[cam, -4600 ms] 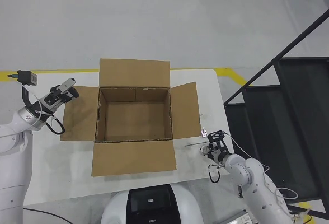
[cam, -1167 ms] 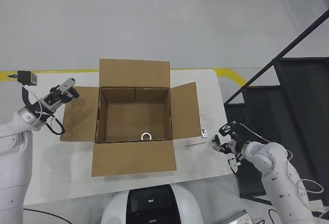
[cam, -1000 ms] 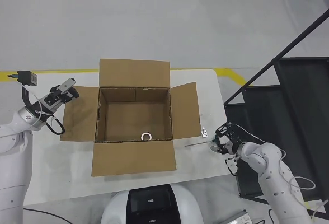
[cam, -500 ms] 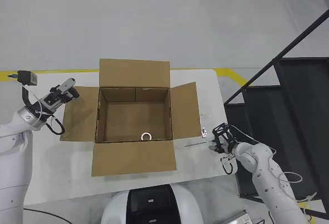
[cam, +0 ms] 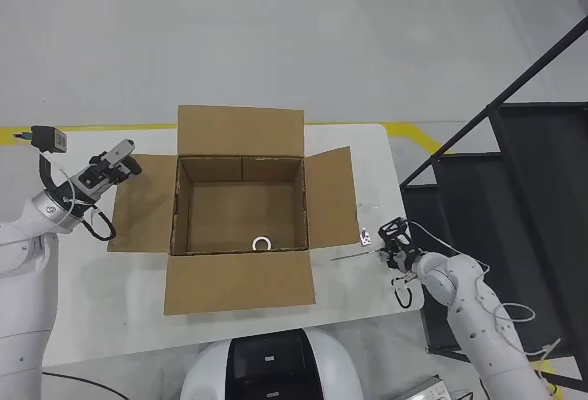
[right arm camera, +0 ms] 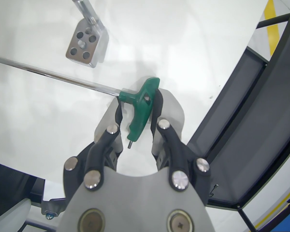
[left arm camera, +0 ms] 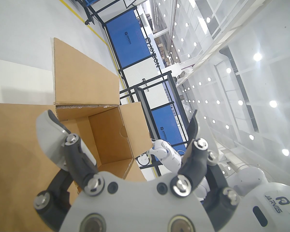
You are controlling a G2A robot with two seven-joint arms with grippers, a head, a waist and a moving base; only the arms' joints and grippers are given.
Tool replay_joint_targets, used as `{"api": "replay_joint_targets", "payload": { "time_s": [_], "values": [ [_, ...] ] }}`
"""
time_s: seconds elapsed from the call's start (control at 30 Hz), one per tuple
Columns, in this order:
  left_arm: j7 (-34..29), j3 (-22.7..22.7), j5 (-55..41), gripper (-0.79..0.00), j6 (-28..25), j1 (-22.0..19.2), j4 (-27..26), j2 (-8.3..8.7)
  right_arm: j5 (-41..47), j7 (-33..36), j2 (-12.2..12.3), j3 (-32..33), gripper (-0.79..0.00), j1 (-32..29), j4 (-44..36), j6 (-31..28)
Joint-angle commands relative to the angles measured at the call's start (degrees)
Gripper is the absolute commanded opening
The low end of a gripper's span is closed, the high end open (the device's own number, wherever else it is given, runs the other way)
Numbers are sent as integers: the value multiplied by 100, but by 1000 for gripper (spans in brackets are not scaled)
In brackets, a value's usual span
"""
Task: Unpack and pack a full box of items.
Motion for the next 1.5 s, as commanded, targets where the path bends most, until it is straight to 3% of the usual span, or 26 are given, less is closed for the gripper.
{"api": "replay_joint_targets", "payload": {
  "time_s": [0.0,0.17,0.43,0.73,0.93,1.23,1.47],
  "values": [
    [0,0,0,0,0,0,0,0,1,-25,6,31,-785,-18,-47,50],
    [0,0,0,0,0,0,0,0,26,-100,47,268,-785,-235,-512,124],
    [0,0,0,0,0,0,0,0,232,36,158,1192,-785,-1007,-1890,182],
    [0,0,0,0,0,0,0,0,1114,-74,197,2293,-785,-1744,-3010,175],
    [0,0,0,0,0,0,0,0,2095,-425,153,2574,-785,-1966,-3690,281],
    [0,0,0,0,0,0,0,0,2553,-325,126,1703,-785,-1487,-4749,354],
    [0,0,0,0,0,0,0,0,1938,264,71,-159,-785,-491,-4800,592]
  ]
}}
